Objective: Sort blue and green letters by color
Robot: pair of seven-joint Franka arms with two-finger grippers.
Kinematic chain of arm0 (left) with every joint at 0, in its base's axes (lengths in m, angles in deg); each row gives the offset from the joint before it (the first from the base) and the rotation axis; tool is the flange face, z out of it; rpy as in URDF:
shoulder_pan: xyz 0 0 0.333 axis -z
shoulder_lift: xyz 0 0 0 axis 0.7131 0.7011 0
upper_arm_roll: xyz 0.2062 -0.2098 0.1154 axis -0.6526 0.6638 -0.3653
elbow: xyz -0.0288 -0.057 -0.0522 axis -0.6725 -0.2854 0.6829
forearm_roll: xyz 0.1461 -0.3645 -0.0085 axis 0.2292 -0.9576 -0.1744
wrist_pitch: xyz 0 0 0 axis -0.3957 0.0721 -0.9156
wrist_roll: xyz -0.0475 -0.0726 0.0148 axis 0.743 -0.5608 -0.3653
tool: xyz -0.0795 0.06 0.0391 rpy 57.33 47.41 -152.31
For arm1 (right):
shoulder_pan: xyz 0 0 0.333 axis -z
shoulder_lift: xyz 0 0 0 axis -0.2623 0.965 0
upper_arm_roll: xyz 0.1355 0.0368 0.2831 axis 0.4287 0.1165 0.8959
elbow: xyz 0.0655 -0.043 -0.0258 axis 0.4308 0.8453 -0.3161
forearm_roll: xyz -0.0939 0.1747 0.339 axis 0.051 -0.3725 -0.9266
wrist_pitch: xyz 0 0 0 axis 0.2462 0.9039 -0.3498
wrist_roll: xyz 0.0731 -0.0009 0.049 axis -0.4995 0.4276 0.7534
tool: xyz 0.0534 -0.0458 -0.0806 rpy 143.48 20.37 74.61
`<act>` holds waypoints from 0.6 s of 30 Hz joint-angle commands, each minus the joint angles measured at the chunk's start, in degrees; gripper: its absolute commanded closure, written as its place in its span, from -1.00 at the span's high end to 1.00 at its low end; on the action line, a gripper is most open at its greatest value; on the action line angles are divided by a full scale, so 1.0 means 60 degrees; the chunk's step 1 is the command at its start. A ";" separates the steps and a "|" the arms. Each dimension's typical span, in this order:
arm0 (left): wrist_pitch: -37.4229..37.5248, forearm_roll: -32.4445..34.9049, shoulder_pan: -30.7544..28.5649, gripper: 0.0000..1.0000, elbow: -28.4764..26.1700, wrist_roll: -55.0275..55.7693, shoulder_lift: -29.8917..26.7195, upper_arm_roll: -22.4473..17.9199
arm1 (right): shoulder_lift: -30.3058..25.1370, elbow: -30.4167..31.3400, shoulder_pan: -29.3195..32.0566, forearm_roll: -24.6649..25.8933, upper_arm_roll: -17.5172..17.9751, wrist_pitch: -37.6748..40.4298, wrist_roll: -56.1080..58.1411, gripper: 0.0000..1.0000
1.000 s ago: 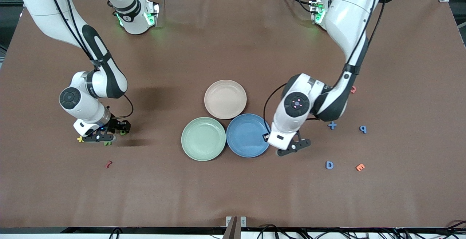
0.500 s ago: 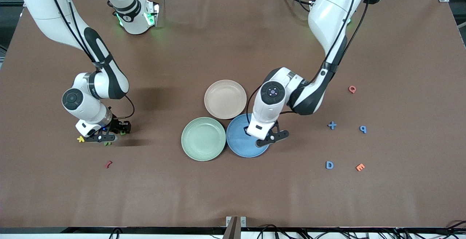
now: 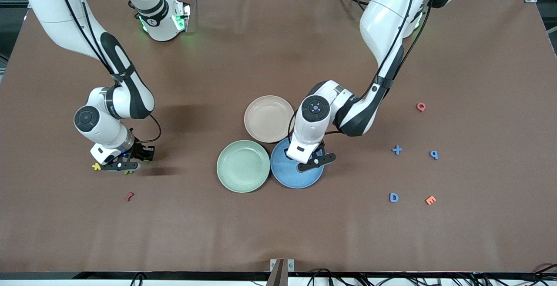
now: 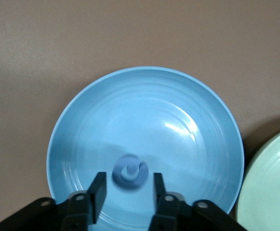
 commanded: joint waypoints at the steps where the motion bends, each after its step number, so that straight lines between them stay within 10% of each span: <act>1: -0.0117 0.0386 0.0050 1.00 -0.0039 0.0212 -0.0099 -0.0110 | 0.0107 -0.0183 0.0048 0.0091 0.0017 0.0053 -0.0016 -0.95; 18: 0.0982 0.0870 -0.1603 1.00 -0.1238 -0.2730 -0.1269 -0.0125 | -0.0303 -0.1822 -0.1108 0.0004 0.0061 0.2586 -0.3045 -1.00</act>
